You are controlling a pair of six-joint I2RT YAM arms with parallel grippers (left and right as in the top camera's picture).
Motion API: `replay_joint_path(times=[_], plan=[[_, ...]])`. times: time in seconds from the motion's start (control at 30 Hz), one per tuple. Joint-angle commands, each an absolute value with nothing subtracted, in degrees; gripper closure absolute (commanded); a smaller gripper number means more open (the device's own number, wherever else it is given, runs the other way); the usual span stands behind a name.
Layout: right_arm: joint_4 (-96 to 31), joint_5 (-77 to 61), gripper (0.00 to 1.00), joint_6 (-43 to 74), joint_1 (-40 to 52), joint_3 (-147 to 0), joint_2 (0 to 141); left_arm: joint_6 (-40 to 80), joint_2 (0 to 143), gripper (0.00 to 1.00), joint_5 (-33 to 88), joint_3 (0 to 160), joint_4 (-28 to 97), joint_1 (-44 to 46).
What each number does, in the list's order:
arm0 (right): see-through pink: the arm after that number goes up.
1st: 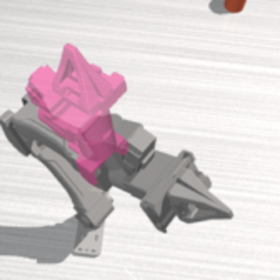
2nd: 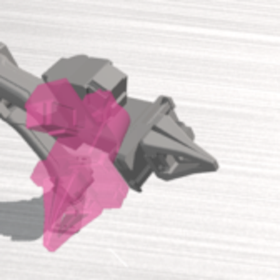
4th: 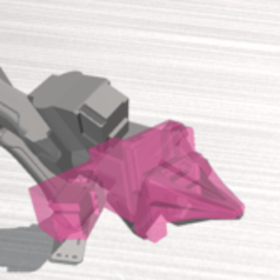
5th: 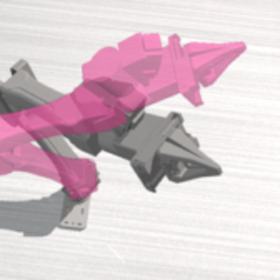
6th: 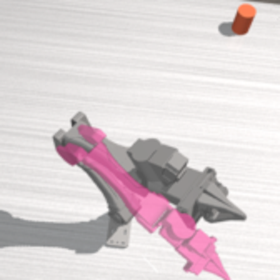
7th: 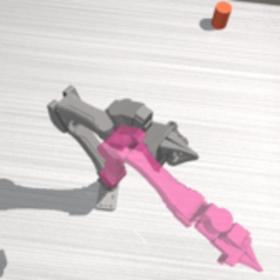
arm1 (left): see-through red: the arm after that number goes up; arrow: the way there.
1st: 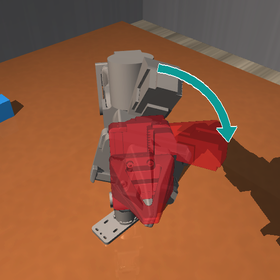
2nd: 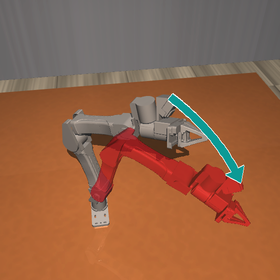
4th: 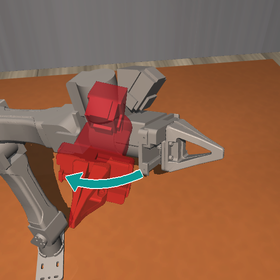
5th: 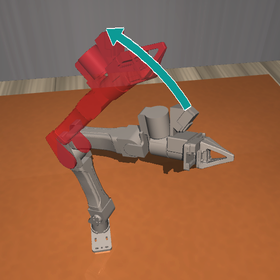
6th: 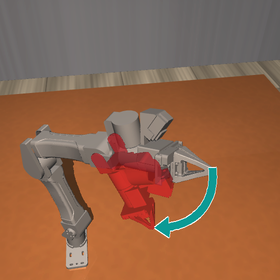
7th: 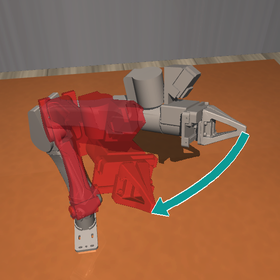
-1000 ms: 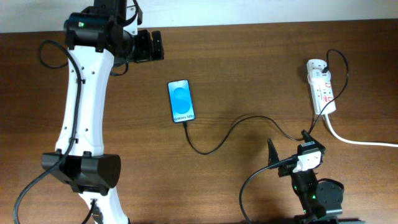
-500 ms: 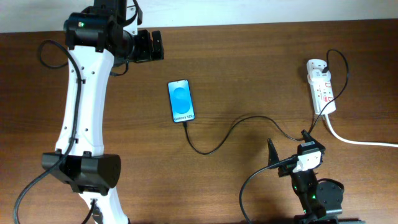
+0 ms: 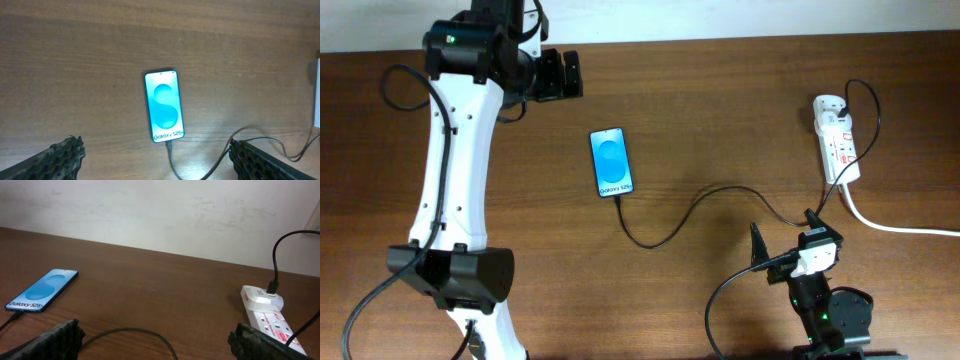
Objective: Plug charger to phone and switch on socket
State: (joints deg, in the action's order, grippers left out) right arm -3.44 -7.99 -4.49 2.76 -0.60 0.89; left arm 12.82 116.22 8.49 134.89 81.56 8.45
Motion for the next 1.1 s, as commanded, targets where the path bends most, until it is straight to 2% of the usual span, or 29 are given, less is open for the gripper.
replay_joint_path(times=[0.0,0.13,0.4,0.87,1.07], plan=[[-3.8,-8.4,0.02,-4.1,2.5,-0.3,0.2,12.3,112.8,0.01,7.2,132.5,82.0,8.3],[-3.8,-8.4,0.02,-4.1,2.5,-0.3,0.2,12.3,104.8,0.01,5.4,119.7,76.0,8.2],[-3.8,-8.4,0.02,-4.1,2.5,-0.3,0.2,11.8,78.8,0.01,1.8,81.6,46.6,8.2],[-3.8,-8.4,0.02,-4.1,2.5,-0.3,0.2,-5.3,44.4,0.01,1.9,37.2,8.3,8.0],[-3.8,-8.4,0.02,-4.1,2.5,-0.3,0.2,-12.9,32.5,0.01,1.9,22.4,-4.4,8.0]])
